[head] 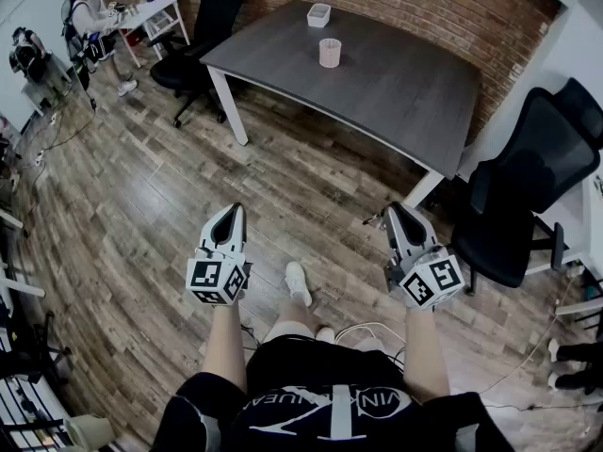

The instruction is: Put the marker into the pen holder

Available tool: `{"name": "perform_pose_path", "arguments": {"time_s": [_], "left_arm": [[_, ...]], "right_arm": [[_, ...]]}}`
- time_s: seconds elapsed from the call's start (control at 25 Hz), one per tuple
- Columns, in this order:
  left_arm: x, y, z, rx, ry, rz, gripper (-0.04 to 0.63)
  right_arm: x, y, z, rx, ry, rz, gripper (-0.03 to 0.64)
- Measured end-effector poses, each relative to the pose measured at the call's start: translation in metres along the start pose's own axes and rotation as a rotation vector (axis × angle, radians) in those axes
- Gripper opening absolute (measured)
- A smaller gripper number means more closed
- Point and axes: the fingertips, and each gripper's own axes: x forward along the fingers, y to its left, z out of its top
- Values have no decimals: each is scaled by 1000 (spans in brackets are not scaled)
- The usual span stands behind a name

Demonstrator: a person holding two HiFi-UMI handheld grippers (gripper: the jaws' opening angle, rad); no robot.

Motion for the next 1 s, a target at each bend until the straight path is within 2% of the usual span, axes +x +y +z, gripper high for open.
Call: {"name": "perform_pose_path", "arguments": {"time_s": [0.28, 0.76, 1.0], "left_arm": [[64, 15, 0, 22, 3, -27, 14], [164, 70, -4, -8, 18, -5, 14], [202, 90, -3, -10, 42, -22, 14]], "right_arm": [[51, -32, -5, -2, 11, 1, 48], [157, -79, -16, 13, 51, 25, 48], [194, -99, -17, 41, 55, 5, 48]]}}
